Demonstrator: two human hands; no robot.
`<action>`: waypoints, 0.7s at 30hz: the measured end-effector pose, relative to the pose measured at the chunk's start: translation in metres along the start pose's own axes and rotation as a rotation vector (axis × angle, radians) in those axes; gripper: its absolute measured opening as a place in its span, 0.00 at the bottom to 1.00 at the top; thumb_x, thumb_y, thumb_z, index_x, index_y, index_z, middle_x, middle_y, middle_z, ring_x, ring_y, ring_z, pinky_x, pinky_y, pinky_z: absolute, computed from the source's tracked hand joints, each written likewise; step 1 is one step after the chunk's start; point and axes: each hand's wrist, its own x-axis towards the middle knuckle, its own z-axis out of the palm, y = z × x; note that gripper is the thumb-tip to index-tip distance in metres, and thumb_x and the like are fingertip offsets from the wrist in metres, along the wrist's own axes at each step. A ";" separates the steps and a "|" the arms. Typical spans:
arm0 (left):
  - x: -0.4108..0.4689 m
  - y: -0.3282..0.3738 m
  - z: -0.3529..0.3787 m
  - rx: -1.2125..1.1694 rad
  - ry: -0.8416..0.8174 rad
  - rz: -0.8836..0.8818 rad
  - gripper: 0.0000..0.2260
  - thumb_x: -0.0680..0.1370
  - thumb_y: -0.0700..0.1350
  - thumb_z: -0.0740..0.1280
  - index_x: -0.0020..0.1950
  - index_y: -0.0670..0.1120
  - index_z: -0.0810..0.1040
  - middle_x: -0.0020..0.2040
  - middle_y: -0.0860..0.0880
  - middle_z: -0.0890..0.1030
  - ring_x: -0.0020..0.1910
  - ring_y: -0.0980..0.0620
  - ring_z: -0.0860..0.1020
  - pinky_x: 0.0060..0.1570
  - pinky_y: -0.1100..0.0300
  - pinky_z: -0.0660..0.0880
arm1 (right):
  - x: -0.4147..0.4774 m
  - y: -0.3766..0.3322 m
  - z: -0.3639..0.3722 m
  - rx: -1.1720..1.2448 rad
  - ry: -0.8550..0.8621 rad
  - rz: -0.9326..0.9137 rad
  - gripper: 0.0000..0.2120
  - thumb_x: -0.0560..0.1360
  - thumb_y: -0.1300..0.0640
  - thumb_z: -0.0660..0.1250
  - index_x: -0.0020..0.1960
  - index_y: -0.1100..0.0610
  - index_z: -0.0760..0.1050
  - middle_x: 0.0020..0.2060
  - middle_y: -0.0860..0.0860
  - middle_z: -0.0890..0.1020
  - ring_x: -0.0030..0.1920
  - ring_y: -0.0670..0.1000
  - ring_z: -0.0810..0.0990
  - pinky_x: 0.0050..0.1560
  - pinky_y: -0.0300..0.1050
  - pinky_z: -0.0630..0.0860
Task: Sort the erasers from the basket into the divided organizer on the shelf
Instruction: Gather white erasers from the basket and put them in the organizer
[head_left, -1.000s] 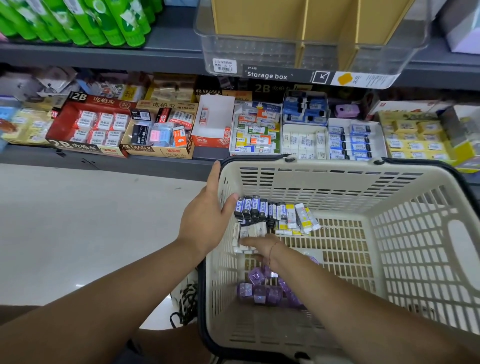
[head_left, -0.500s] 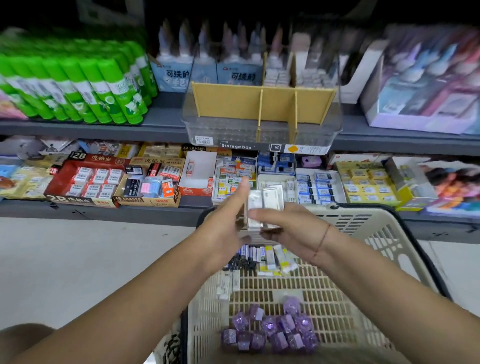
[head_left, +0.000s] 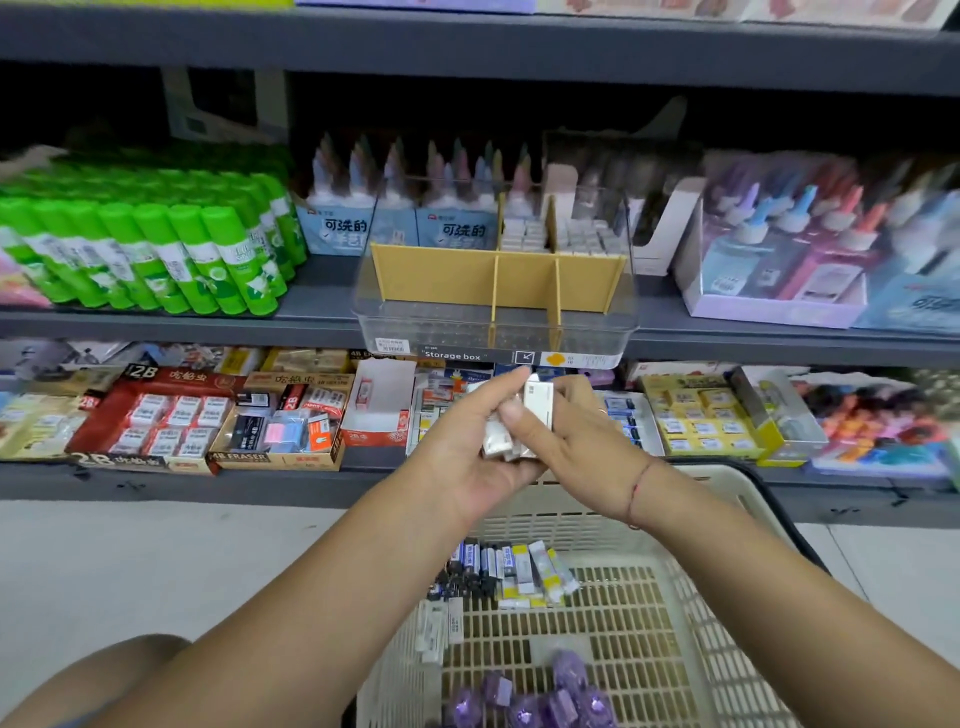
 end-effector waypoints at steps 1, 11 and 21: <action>0.000 0.002 0.001 0.001 0.000 -0.003 0.09 0.74 0.43 0.70 0.50 0.39 0.79 0.47 0.41 0.82 0.46 0.45 0.81 0.47 0.51 0.80 | -0.001 0.002 0.000 0.005 0.046 -0.016 0.40 0.62 0.26 0.41 0.59 0.49 0.72 0.53 0.49 0.64 0.61 0.50 0.65 0.68 0.52 0.61; -0.004 0.017 0.007 -0.055 -0.014 0.040 0.11 0.72 0.43 0.72 0.50 0.39 0.79 0.46 0.39 0.84 0.44 0.44 0.83 0.43 0.50 0.82 | -0.001 -0.011 0.012 0.573 0.509 -0.157 0.21 0.75 0.42 0.55 0.51 0.55 0.79 0.47 0.52 0.78 0.47 0.39 0.77 0.48 0.30 0.71; -0.012 0.055 0.004 -0.187 0.078 0.133 0.09 0.70 0.42 0.76 0.44 0.39 0.80 0.48 0.37 0.81 0.47 0.42 0.81 0.37 0.50 0.82 | 0.054 -0.029 -0.082 0.259 0.172 -0.031 0.10 0.82 0.50 0.54 0.45 0.53 0.68 0.27 0.51 0.73 0.25 0.46 0.66 0.25 0.35 0.64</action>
